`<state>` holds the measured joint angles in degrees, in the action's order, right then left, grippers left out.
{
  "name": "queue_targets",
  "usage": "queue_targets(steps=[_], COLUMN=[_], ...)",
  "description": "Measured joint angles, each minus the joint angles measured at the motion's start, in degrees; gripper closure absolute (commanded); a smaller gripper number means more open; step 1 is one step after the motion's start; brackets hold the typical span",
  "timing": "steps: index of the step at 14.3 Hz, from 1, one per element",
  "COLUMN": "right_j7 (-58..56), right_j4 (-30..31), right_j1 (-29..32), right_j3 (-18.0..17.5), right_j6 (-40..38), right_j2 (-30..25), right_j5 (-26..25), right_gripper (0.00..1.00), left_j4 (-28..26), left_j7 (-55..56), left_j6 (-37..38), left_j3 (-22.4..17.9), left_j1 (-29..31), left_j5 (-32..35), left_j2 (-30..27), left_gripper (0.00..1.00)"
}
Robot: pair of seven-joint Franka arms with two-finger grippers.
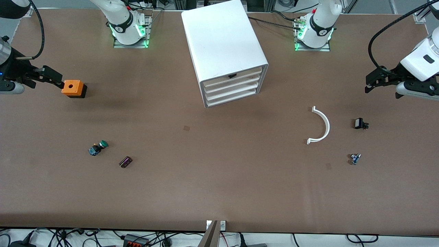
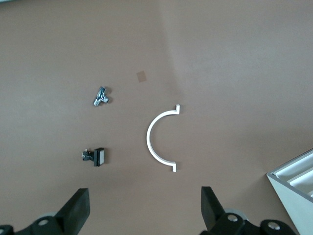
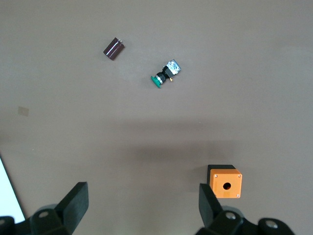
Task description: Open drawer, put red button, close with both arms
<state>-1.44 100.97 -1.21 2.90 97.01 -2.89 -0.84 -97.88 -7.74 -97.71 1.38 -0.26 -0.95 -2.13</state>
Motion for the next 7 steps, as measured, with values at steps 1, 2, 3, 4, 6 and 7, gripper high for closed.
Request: queue_targets(steps=[1,2,3,4,6,7], right_j7=[-0.01,-0.01,-0.02,-0.02,-0.04,-0.05], right_j4=[0.00,0.00,0.00,0.00,0.00,0.00], right_j1=[0.00,0.00,0.00,0.00,0.00,0.00], right_j3=[0.00,0.00,0.00,0.00,0.00,0.00], right_j6=[0.00,0.00,-0.02,-0.03,-0.23,-0.42], right_j2=[0.00,0.00,0.00,0.00,0.00,0.00], right_j5=[-0.01,-0.01,-0.01,-0.02,-0.02,-0.03], right_gripper=[0.00,0.00,0.00,0.00,0.00,0.00], left_j4=[0.00,0.01,0.01,0.01,0.01,0.01], left_j7=[1.11,1.82,2.01,1.98,1.67,1.66], left_j6=[0.46,0.73,0.88,0.95,0.98,0.99], left_j3=[-0.02,-0.09,-0.39,-0.88,-1.56,-1.68], left_j1=[-0.45,-0.76,-0.94,-1.00,-1.15,-1.39], left_j5=[0.00,0.00,0.02,0.07,0.17,0.22], left_j2=[-0.02,-0.03,-0.03,-0.03,-0.03,-0.03], left_gripper=[0.00,0.00,0.00,0.00,0.00,0.00])
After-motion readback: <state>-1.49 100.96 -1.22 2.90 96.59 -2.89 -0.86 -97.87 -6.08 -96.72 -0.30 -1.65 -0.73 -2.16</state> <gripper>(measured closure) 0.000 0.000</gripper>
